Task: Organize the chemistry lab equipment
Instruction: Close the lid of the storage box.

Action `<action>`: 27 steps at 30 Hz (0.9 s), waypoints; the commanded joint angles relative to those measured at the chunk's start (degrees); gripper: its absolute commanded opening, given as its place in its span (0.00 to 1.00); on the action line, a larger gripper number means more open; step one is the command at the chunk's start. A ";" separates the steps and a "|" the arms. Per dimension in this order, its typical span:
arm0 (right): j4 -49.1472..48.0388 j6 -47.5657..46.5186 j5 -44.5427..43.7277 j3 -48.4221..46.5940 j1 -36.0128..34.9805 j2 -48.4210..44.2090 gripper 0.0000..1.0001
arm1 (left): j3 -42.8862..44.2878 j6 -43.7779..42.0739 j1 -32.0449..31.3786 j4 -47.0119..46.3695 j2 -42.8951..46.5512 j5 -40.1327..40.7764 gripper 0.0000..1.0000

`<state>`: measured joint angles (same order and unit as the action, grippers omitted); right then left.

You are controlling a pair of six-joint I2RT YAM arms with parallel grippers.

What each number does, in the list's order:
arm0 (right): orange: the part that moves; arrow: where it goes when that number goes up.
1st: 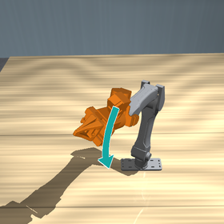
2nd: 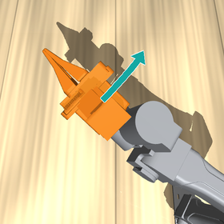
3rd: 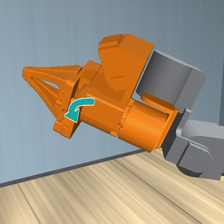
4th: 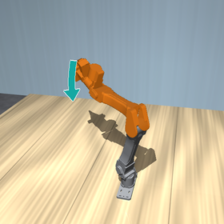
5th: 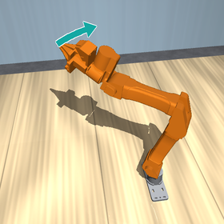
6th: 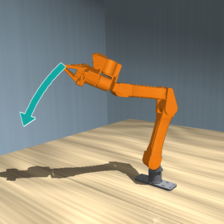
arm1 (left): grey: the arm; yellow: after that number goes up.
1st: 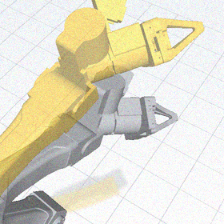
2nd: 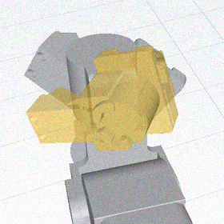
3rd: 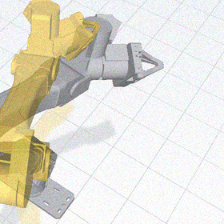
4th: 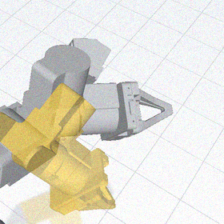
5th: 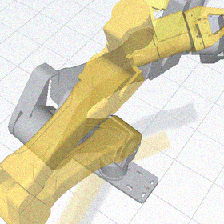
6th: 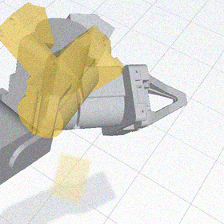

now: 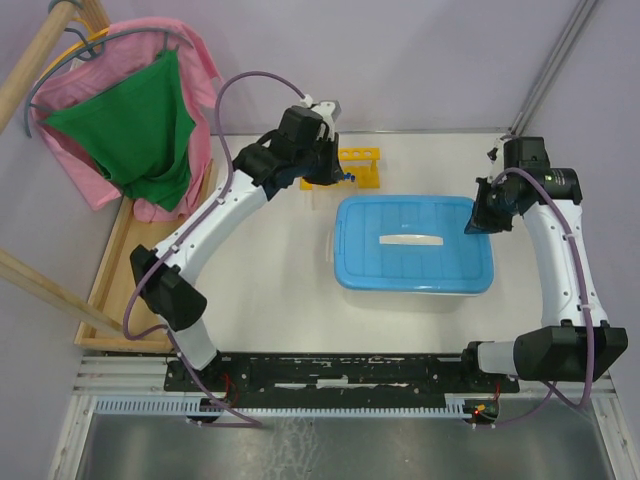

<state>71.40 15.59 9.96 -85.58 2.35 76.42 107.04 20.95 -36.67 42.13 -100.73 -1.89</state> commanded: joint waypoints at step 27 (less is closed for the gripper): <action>3.58 1.03 -16.80 14.10 -0.32 2.61 0.05 | -19.44 -4.91 -6.75 -5.36 -4.83 -10.77 0.03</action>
<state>73.43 16.73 -2.63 -75.99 1.80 74.83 93.30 19.00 -43.44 33.04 -103.77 -14.46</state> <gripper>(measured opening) 0.041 0.036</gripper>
